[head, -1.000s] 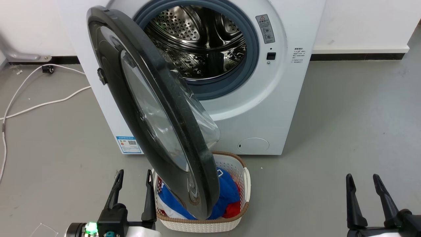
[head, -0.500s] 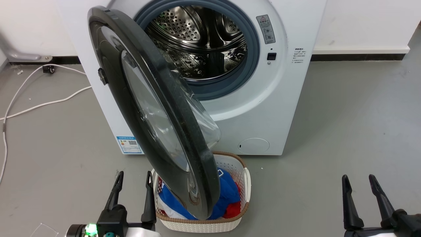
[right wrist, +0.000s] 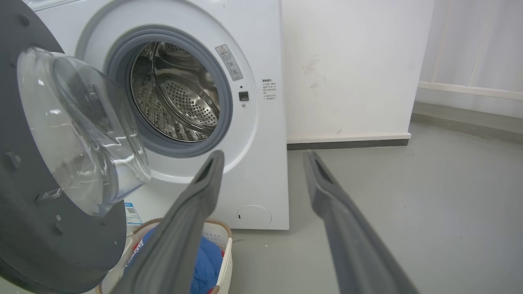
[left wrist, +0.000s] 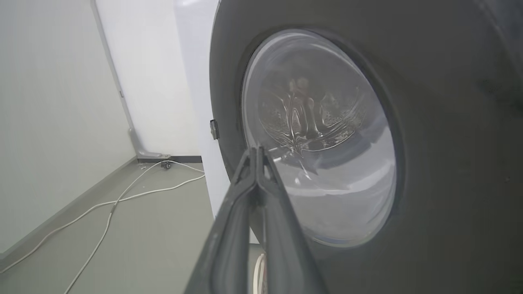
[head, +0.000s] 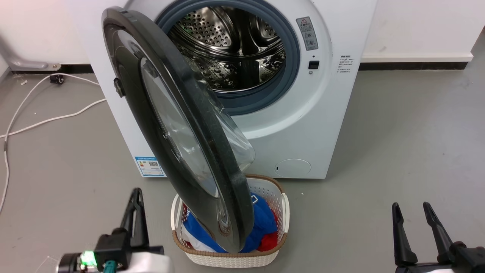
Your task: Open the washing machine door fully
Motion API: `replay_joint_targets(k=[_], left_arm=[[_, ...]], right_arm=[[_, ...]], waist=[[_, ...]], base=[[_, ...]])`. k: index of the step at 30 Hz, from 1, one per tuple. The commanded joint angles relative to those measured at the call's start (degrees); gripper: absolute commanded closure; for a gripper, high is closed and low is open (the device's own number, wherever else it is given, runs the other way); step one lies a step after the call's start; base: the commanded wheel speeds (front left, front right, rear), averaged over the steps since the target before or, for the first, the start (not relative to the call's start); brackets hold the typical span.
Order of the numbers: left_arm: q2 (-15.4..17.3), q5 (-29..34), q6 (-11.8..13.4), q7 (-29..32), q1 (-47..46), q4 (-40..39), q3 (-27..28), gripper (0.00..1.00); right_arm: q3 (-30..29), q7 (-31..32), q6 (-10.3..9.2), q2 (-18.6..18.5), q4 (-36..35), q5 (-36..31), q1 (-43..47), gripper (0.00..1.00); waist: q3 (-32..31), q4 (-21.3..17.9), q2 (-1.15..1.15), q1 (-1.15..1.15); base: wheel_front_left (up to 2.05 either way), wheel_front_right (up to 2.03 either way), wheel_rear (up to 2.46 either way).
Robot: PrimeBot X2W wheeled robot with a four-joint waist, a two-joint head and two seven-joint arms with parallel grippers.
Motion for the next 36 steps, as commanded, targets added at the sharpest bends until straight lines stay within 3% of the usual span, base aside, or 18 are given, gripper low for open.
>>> replay_joint_targets(k=[1, 10, 16, 26, 36], left_arm=[[0.4, 0.6, 0.3, -0.2, -1.2, -0.9, 0.4, 1.00], [1.6, 1.7, 1.2, -0.1, -5.8, -10.7, 1.3, 1.00], [1.7, 3.4, 1.0, -0.1, -9.1, -17.3, -1.6, 1.00], [1.7, 5.5, -0.7, -0.1, -14.1, -22.8, -12.5, 1.00], [0.7, 5.2, -3.3, -0.1, -16.9, -21.3, -26.7, 1.00]], right_arm=[[0.1, -0.1, -0.01, 0.1, 0.0, -0.2, 0.4, 0.00], [0.3, -0.1, -0.01, 0.1, 0.2, -0.4, 0.4, 0.00], [0.6, -0.1, -0.01, 0.1, 0.1, -0.5, 0.3, 0.00], [1.1, -0.1, -0.01, 0.1, 0.0, -0.5, -0.1, 0.00], [1.5, -0.1, -0.01, 0.1, 0.2, -0.3, -0.4, 0.00]], waist=[[0.0, 0.0, 0.00, 0.00], [0.0, -0.1, 0.00, 0.00], [0.0, -0.2, 0.00, 0.00], [0.2, -0.9, 0.00, 0.00], [0.4, -1.3, 0.00, 0.00]], base=[[0.00, 0.00, 0.00], [0.00, 0.00, 0.00], [0.00, 0.00, 0.00], [0.00, 0.00, 0.00], [0.00, 0.00, 0.00]])
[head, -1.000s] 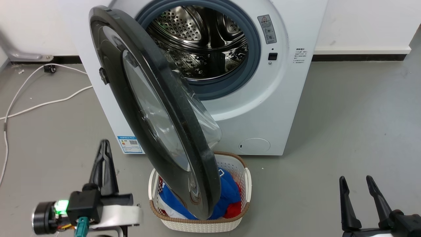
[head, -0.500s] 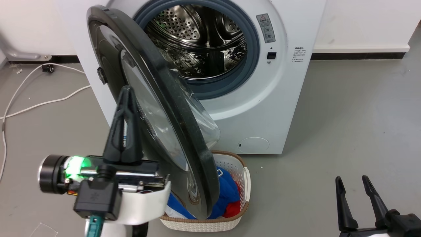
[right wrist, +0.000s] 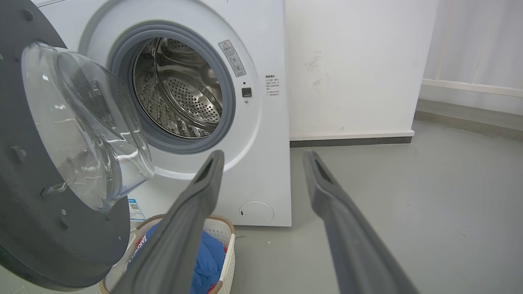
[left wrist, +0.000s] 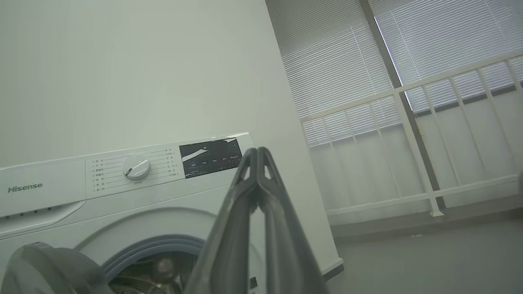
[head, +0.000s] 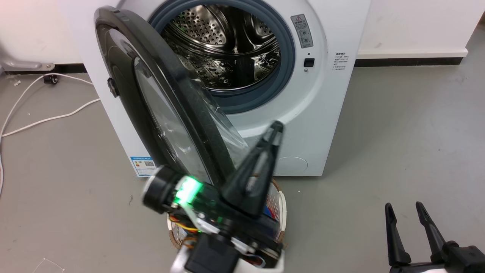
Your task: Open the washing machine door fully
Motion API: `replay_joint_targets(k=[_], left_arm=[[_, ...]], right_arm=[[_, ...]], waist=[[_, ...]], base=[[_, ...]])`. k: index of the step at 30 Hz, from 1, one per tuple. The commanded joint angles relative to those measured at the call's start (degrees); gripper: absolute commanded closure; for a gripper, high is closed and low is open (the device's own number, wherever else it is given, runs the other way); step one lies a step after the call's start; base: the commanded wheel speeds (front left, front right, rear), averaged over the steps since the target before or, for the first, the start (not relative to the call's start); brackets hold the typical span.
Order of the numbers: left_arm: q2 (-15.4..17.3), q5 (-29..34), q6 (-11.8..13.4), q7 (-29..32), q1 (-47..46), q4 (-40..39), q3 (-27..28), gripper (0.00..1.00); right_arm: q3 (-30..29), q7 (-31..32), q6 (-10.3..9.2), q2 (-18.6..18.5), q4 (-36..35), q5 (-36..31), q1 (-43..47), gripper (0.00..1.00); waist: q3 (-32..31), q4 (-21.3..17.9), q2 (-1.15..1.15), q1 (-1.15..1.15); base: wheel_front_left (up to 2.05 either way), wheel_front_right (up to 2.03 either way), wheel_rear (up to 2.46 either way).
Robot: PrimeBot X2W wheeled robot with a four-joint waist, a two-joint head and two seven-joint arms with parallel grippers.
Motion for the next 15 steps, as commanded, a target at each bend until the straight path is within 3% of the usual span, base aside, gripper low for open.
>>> replay_joint_targets(k=[1, 15], left_arm=[[-0.1, 0.0, -0.3, -0.1, -0.8, 0.6, -1.7, 1.00], [-0.5, -1.6, -1.5, -0.1, -0.1, 7.8, -13.6, 1.00]], right_arm=[[0.1, -0.1, -0.01, 0.1, 0.0, 0.0, -0.2, 0.00], [0.8, -0.1, -0.01, 0.1, 0.5, 0.4, -0.9, 0.00]], waist=[[0.0, -0.1, 0.00, 0.00], [0.7, -0.7, 0.00, 0.00]], base=[[0.00, 0.00, 0.00], [0.00, 0.00, 0.00]])
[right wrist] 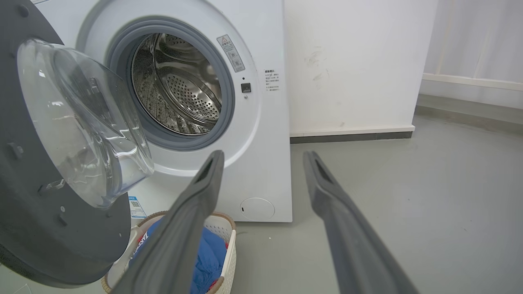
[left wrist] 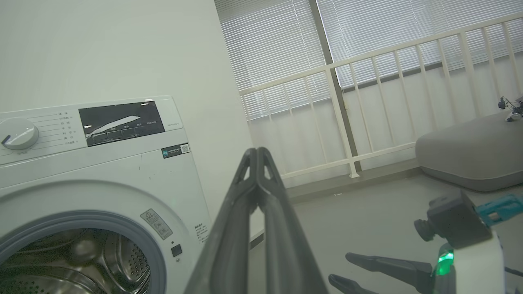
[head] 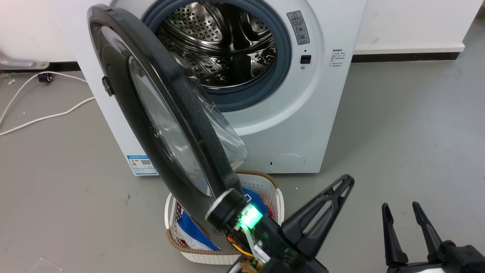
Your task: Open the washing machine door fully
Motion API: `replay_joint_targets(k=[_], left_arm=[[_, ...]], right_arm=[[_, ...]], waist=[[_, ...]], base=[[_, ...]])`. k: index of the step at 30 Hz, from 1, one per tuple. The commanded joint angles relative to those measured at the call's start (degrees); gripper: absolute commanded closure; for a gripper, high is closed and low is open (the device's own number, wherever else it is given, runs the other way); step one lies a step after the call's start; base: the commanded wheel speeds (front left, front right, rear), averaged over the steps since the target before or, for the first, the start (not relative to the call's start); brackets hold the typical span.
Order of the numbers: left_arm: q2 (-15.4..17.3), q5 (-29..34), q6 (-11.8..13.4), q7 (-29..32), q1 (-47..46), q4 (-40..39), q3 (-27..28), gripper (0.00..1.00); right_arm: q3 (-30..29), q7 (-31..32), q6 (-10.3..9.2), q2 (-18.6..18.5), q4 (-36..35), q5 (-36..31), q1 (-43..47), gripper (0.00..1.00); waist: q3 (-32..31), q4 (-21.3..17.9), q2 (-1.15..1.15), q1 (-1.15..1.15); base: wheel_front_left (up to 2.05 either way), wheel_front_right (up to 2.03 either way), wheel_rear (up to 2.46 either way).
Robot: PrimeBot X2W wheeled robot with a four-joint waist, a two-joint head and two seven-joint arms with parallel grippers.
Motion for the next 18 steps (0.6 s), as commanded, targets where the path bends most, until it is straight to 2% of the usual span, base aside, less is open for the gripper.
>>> replay_joint_targets(k=[1, 9, 18], left_arm=[[0.1, -0.3, -0.2, -0.1, 0.9, 1.2, -1.0, 1.00], [0.6, -1.0, -0.3, -0.1, 2.4, 6.5, -3.7, 1.00], [1.5, -3.1, 0.7, -0.1, 5.3, 13.0, -3.5, 1.00]], right_arm=[[0.2, -0.1, -0.01, 0.1, 0.1, 0.1, -0.8, 0.00], [0.9, -0.1, -0.01, 0.1, 0.4, -0.2, -1.3, 0.00], [1.1, -0.1, -0.01, 0.1, 0.6, -0.4, -1.6, 0.00]], waist=[[0.1, -0.1, 0.00, 0.00], [0.5, 0.1, 0.00, 0.00], [1.2, 0.3, 0.00, 0.00]], base=[[0.00, 0.00, 0.00], [0.00, 0.00, 0.00], [0.00, 0.00, 0.00]])
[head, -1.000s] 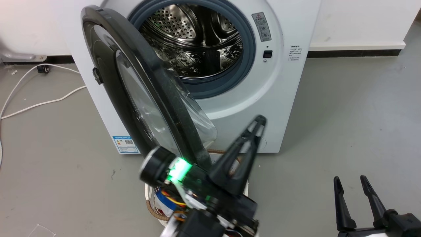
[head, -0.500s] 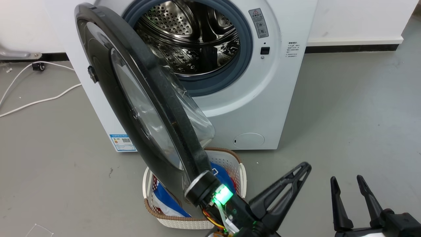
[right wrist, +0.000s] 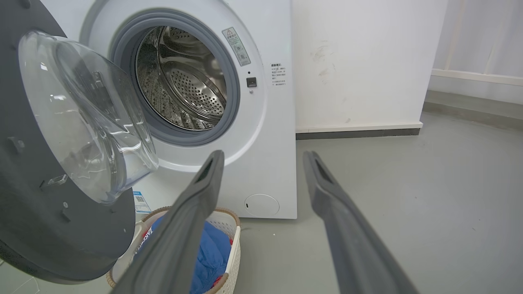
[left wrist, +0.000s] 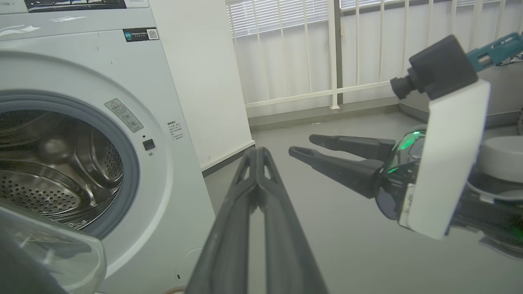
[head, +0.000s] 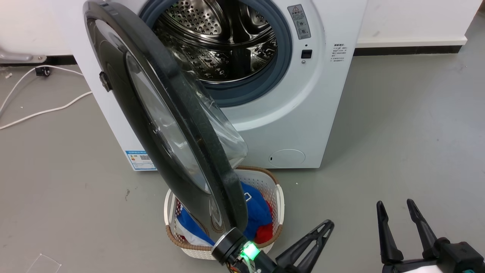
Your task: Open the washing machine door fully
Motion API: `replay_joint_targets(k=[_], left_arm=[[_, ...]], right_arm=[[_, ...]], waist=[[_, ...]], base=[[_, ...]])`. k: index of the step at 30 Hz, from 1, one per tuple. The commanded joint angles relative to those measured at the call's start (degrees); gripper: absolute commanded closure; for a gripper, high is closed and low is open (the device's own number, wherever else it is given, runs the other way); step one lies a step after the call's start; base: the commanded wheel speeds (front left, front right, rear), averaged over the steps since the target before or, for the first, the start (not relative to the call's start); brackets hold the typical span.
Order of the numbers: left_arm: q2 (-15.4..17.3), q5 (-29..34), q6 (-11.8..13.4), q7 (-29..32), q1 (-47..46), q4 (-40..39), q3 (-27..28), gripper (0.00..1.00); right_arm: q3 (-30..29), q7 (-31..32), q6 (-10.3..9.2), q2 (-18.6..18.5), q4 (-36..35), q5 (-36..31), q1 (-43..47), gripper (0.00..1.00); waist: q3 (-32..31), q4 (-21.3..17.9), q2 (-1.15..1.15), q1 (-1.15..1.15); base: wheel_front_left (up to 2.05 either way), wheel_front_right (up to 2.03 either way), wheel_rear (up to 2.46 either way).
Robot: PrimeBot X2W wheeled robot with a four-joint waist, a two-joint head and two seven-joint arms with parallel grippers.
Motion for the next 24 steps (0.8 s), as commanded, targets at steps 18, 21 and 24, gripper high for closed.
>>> replay_joint_targets(k=[18, 21, 24], left_arm=[[2.0, -2.5, 4.0, -0.1, -0.7, 6.5, 11.7, 1.00], [2.5, -2.8, 4.4, -0.1, -1.1, 7.1, 14.0, 1.00], [2.8, -2.7, 4.7, -0.1, -1.0, 7.4, 15.8, 1.00]], right_arm=[[0.2, -0.1, -0.01, 0.1, 1.0, 0.2, -2.4, 0.00], [0.4, -0.1, -0.01, 0.1, 1.3, 0.4, -2.6, 0.00], [0.4, -0.1, -0.01, 0.1, 1.5, 0.5, -2.7, 0.00]], waist=[[2.7, -0.1, 0.00, 0.00], [2.7, 0.0, 0.00, 0.00], [2.7, 0.3, 0.00, 0.00]], base=[[0.00, 0.00, 0.00], [0.00, 0.00, 0.00], [0.00, 0.00, 0.00]])
